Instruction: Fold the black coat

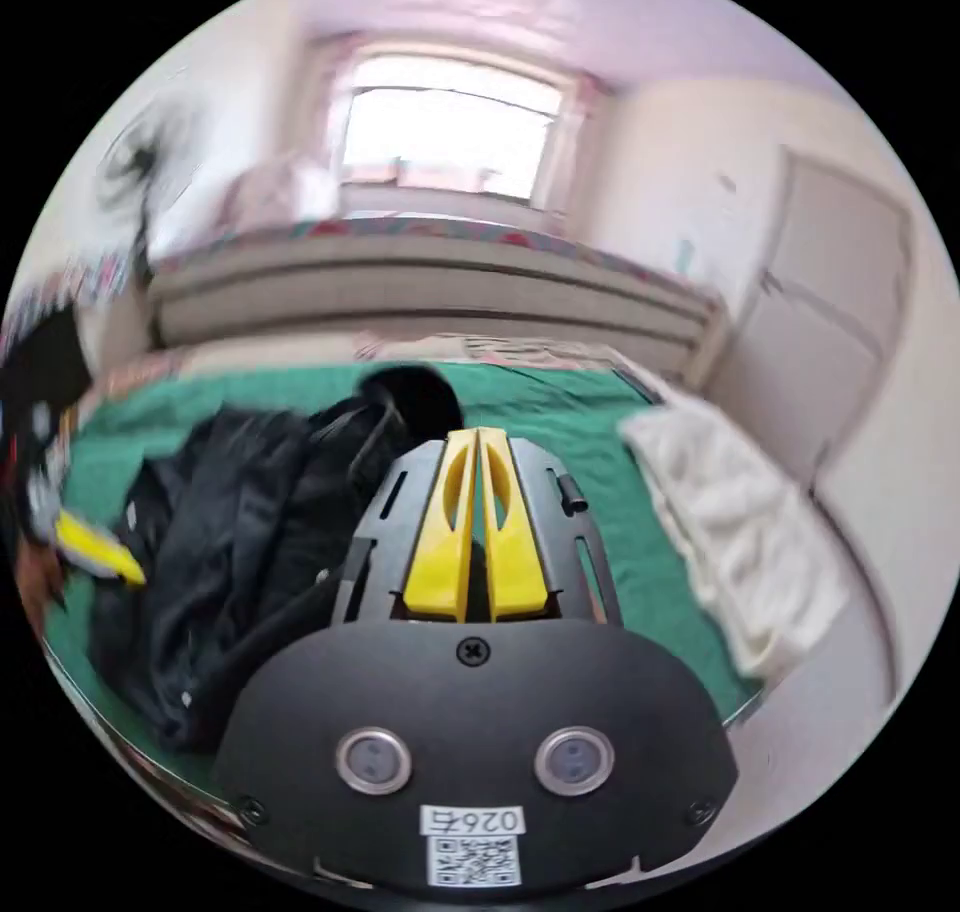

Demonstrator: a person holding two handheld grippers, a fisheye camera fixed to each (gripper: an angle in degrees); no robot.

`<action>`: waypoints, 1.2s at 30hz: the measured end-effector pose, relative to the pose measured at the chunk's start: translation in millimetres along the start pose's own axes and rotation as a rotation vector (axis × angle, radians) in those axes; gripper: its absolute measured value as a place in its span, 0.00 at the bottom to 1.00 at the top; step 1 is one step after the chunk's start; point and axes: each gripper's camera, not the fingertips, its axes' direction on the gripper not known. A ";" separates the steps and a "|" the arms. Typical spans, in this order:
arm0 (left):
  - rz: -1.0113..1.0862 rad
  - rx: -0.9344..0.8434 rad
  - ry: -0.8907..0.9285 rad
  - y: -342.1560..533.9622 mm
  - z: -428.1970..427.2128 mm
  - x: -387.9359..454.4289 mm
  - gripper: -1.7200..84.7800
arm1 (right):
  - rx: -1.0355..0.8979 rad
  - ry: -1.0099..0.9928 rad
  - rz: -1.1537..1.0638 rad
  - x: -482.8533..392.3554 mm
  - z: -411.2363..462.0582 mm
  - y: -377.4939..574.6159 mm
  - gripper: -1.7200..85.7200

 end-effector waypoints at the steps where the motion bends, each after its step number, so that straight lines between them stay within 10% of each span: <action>1: -0.025 0.017 -0.005 3.4 -4.0 -5.7 0.02 | -0.002 -0.053 0.168 76.2 -0.4 21.6 0.03; 8: -0.073 0.228 0.299 24.0 -23.6 -32.0 0.07 | 0.127 -0.585 0.289 145.8 11.9 141.0 0.04; 14: 0.014 -0.095 0.219 -12.3 66.7 1.6 0.14 | -0.513 -0.700 -0.505 -157.9 122.9 238.7 0.01; 17: 0.101 -0.134 0.056 -18.0 68.4 18.3 0.05 | -1.039 -0.242 -0.936 -244.6 204.4 385.9 0.01; 34: 0.102 -0.089 0.580 -27.3 16.9 -60.7 0.01 | -0.624 -0.783 -0.424 -104.4 105.9 427.0 0.01; 36: -0.013 0.261 0.466 -66.6 -73.4 -104.5 0.01 | -0.646 -0.725 -0.397 -100.3 113.2 433.1 0.01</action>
